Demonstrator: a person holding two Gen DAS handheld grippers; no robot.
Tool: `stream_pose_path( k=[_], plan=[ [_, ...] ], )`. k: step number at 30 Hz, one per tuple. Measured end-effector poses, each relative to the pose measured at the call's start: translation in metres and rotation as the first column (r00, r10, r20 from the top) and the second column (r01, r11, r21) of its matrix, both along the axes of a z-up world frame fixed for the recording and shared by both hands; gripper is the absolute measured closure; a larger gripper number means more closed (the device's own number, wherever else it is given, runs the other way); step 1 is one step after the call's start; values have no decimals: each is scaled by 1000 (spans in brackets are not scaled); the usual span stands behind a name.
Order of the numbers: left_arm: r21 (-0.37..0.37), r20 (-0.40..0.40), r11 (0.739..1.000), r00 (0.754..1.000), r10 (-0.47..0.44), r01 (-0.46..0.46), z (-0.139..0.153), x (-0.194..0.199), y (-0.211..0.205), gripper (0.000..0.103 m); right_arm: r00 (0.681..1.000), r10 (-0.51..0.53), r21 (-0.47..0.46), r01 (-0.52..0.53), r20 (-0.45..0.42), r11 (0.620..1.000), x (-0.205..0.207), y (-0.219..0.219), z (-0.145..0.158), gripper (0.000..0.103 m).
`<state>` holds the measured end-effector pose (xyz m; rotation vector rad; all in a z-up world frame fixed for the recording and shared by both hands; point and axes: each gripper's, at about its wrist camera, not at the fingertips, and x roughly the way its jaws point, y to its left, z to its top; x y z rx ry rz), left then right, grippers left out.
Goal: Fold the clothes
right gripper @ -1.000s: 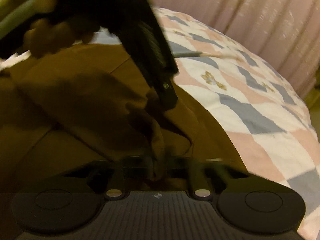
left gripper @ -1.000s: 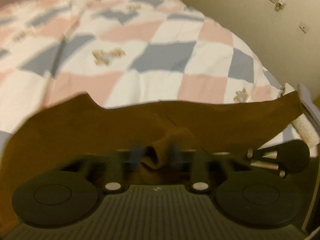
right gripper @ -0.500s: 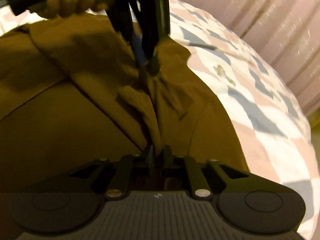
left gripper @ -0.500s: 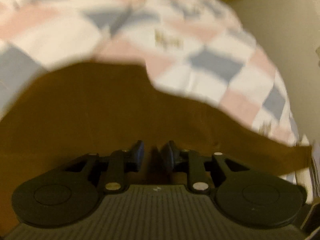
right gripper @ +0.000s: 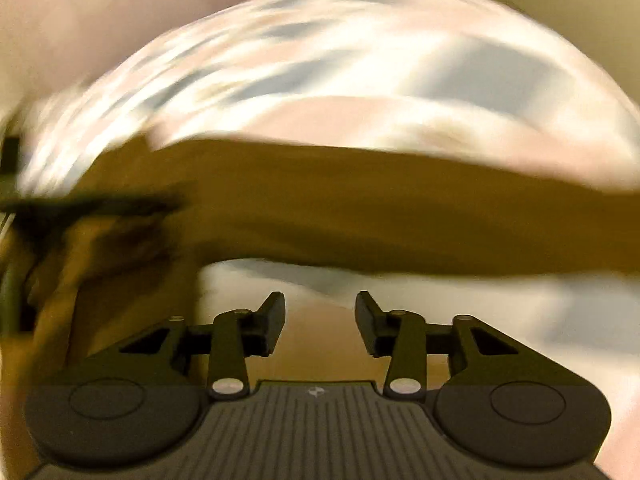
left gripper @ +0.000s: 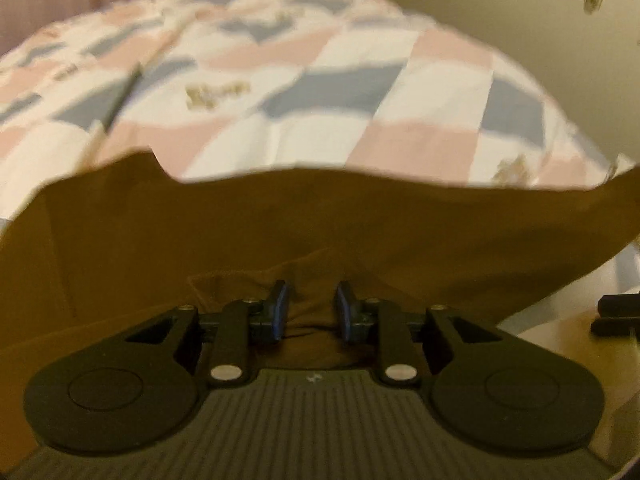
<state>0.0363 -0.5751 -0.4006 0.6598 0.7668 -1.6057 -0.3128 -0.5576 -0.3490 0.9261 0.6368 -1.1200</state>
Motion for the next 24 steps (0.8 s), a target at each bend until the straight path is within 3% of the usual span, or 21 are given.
stream_pose_path(
  k=[1, 3, 6, 8, 9, 11, 12, 13, 14, 15, 18, 21, 24],
  plan=[
    [-24, 7, 1000, 1000, 12, -12, 12, -1, 12, 81, 991, -125, 11, 125, 42, 992, -36, 0, 2, 56],
    [-34, 13, 998, 999, 50, -50, 29, 1, 36, 78, 934, -337, 20, 337, 114, 941, -99, -1, 4, 51],
    [1, -18, 992, 992, 123, -123, 43, 5, 66, 78, 780, -586, 1, 601, 220, 800, -176, 1, 1, 45],
    [53, -68, 981, 980, 188, -185, 44, 4, 86, 78, 686, -672, 2, 700, 279, 715, -208, -3, -10, 38],
    [76, -83, 975, 973, 216, -210, 45, 2, 95, 78, 659, -689, 14, 720, 304, 694, -216, -7, -16, 37],
    [126, -105, 958, 957, 272, -258, 43, -1, 111, 78, 610, -711, 41, 748, 351, 662, -228, -16, -29, 35],
    [144, -113, 950, 949, 295, -278, 43, -3, 119, 78, 602, -711, 59, 747, 362, 663, -227, -21, -34, 37],
    [148, -120, 946, 944, 308, -290, 45, -2, 126, 78, 598, -710, 77, 742, 372, 666, -224, -26, -40, 47],
    [152, -127, 942, 939, 320, -300, 47, -1, 132, 78, 617, -708, 87, 729, 344, 679, -217, -32, -38, 89],
    [153, -133, 938, 934, 331, -311, 49, 0, 139, 78, 640, -704, 96, 716, 308, 692, -210, -38, -36, 99],
    [135, -136, 927, 920, 367, -350, 61, 13, 161, 77, 766, -607, -97, 634, 212, 767, -165, -46, -2, 99],
    [130, -150, 897, 886, 440, -423, 70, 41, 185, 77, 901, -417, -292, 434, 120, 852, -89, -61, 42, 99],
    [140, -187, 850, 830, 526, -507, 74, 83, 219, 77, 981, -189, -420, 192, 50, 887, 5, -69, 86, 99]
  ],
)
